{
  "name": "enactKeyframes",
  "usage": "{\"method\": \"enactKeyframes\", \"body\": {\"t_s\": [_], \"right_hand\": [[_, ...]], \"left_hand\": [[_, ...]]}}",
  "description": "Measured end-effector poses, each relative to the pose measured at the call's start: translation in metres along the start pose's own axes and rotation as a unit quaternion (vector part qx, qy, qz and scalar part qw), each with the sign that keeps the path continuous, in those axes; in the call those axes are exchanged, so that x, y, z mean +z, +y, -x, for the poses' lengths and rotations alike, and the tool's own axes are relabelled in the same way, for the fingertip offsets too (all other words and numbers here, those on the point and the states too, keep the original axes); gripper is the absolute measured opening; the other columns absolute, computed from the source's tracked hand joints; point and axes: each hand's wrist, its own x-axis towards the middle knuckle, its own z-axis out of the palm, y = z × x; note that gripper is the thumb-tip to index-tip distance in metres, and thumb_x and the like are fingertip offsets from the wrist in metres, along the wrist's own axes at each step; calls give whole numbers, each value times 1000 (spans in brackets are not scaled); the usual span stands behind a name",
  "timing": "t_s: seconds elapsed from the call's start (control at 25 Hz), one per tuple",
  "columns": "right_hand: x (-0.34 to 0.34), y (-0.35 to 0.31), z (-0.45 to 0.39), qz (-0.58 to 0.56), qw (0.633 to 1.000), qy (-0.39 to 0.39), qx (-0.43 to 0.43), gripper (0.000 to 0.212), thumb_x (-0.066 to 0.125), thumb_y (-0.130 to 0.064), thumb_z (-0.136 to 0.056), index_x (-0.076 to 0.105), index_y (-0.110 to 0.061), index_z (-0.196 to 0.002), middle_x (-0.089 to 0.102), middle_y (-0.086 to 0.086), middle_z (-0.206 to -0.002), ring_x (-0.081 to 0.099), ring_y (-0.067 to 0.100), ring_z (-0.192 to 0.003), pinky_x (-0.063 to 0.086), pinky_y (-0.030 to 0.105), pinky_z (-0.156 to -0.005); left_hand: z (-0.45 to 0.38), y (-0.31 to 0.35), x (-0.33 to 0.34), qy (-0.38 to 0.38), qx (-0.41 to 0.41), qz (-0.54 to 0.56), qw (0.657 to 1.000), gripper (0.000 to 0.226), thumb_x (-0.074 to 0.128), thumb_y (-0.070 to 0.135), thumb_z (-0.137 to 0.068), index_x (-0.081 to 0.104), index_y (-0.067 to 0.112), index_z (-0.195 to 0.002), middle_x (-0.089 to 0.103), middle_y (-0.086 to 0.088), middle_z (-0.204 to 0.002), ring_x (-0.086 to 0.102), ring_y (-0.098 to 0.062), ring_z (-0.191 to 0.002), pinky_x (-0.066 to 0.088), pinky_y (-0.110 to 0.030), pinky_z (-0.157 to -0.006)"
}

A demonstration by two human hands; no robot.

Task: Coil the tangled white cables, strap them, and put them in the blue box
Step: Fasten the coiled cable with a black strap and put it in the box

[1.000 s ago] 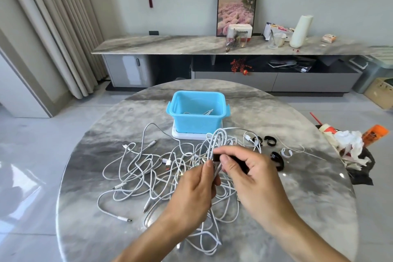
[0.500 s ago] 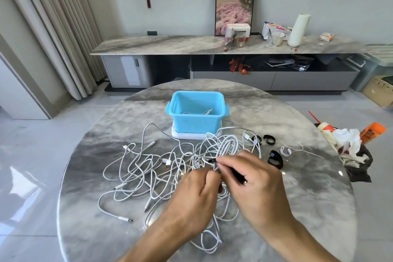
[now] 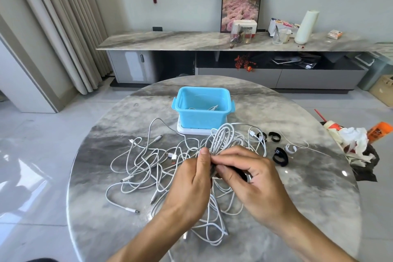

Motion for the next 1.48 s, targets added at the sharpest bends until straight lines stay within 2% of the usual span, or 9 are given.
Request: {"method": "enactKeyframes", "body": {"t_s": [0.12, 0.28, 0.4, 0.56, 0.68, 0.92, 1.12, 1.32, 1.48], "right_hand": [[-6, -8, 1, -39, 999, -9, 17, 22, 70, -9, -87, 77, -15, -107, 73, -4, -102, 70, 17, -98, 54, 26, -84], [-24, -25, -7, -180, 975, -27, 130, 22, 84, -24, -71, 80, -20, -93, 76, 8, -89, 70, 17, -80, 57, 34, -73], [-35, -26, -12, -217, 957, -75, 180, 19, 81, -19, -72, 79, -13, -89, 74, 15, -81, 68, 19, -73, 55, 28, -65], [-37, -25, -12, -229, 945, -108, 208, 9, 75, -9, -79, 77, -9, -89, 72, 18, -73, 68, 20, -66, 54, 27, -59], [-39, -21, -15, -278, 923, -99, 247, 21, 72, -1, -76, 68, -6, -97, 69, 18, -72, 64, 23, -62, 54, 28, -59], [-53, -14, -20, -202, 918, -174, 295, 19, 87, -18, -68, 77, -11, -82, 70, 13, -73, 63, 19, -60, 54, 25, -59], [-49, -5, -19, -175, 920, -109, 332, 12, 82, -12, -63, 78, -11, -74, 55, 7, -52, 45, 15, -40, 41, 28, -43], [-45, -2, -18, -340, 852, -83, 391, 30, 87, -19, -59, 74, -7, -83, 71, 26, -78, 65, 30, -49, 50, 27, -42], [-38, 3, -17, -306, 859, -83, 402, 25, 85, -20, -66, 77, -7, -86, 72, 22, -82, 67, 24, -53, 50, 26, -43]], "left_hand": [[-2, -2, 3, 34, 10, -3, 999, 62, 27, 60, -92, 46, 12, -57, 38, 6, -51, 34, -16, -54, 37, -49, -55], [-6, 10, 4, 75, 44, -52, 995, 53, 27, 45, -95, 46, 20, -52, 39, 6, -43, 32, -15, -47, 30, -36, -51], [-8, 10, 0, 84, 68, -119, 987, 56, 24, 42, -97, 41, 14, -52, 44, 1, -43, 36, -21, -47, 35, -43, -53], [-13, 9, -3, 115, 59, -160, 979, 65, 20, 45, -97, 63, 8, -65, 51, 2, -47, 45, -19, -50, 39, -41, -58], [-15, 14, -5, 137, 56, -138, 979, 59, 26, 39, -100, 46, 10, -53, 42, 5, -42, 32, -16, -44, 27, -37, -52], [-11, 21, -3, 130, 60, -85, 986, 62, 32, 30, -105, 55, 35, -49, 47, 11, -42, 40, -6, -41, 26, -24, -50], [-12, 18, -5, 124, 65, -67, 988, 54, 26, 42, -99, 53, 34, -53, 43, 9, -42, 34, -10, -43, 30, -35, -52], [-10, 21, -9, 127, 77, -91, 985, 58, 28, 36, -103, 55, 38, -52, 47, 3, -48, 38, -17, -46, 21, -22, -48], [-6, 18, -8, 116, 117, -147, 975, 56, 26, 40, -100, 46, 23, -51, 48, 12, -47, 40, -18, -51, 24, -25, -49]]}}
